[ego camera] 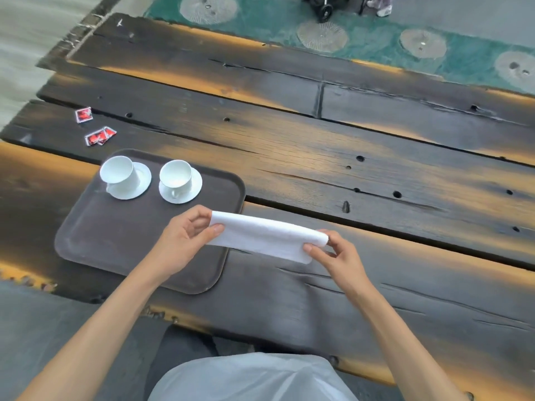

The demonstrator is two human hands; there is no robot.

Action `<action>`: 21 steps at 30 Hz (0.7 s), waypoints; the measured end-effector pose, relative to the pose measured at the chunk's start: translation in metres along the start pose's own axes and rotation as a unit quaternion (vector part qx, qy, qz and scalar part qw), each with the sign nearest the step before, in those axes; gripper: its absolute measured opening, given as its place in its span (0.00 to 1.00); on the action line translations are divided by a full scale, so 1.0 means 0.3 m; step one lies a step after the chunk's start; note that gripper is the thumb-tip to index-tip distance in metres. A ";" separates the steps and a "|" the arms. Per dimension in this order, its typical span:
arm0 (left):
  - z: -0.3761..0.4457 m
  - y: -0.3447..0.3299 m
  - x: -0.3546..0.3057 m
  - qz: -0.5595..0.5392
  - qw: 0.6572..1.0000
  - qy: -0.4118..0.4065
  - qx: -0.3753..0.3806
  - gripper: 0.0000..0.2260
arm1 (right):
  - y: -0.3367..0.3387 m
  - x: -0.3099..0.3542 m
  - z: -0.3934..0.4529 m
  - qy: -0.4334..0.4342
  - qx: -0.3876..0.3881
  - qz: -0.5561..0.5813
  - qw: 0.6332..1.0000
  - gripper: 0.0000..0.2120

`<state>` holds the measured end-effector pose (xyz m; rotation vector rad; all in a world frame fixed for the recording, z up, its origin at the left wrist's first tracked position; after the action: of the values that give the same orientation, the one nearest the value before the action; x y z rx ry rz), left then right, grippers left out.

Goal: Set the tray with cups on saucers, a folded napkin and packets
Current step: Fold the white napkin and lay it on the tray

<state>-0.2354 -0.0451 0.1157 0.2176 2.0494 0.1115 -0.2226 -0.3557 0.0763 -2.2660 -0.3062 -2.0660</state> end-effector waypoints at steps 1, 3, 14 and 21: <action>-0.005 0.023 0.018 -0.008 1.000 0.005 -0.002 0.16 | -0.036 0.008 0.009 0.002 0.017 0.013 1.000 0.05; -0.021 0.081 0.053 -0.027 0.999 0.012 -0.018 0.14 | -0.111 0.030 0.030 0.009 0.039 0.027 0.999 0.04; -0.056 0.584 0.307 -0.108 0.981 0.098 -0.129 0.06 | -0.632 0.004 0.129 -0.072 0.023 0.047 0.996 0.08; 0.010 0.948 0.559 -0.086 0.966 0.182 -0.161 0.09 | -1.013 -0.149 0.171 -0.151 0.036 0.038 0.987 0.06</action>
<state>-0.2792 0.2671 0.0178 -0.1991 2.3645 0.3978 -0.2327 -0.0539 -0.0002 -2.5006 -0.2975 -1.6461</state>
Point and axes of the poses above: each hand's wrist, its own z-axis towards the middle knuckle, its own y-axis out of the back of the hand, x = y × z, the point moved 8 cm from there along z, towards the middle knuckle, and after that the axes turned 13 degrees about y, right-handed, at the moved point
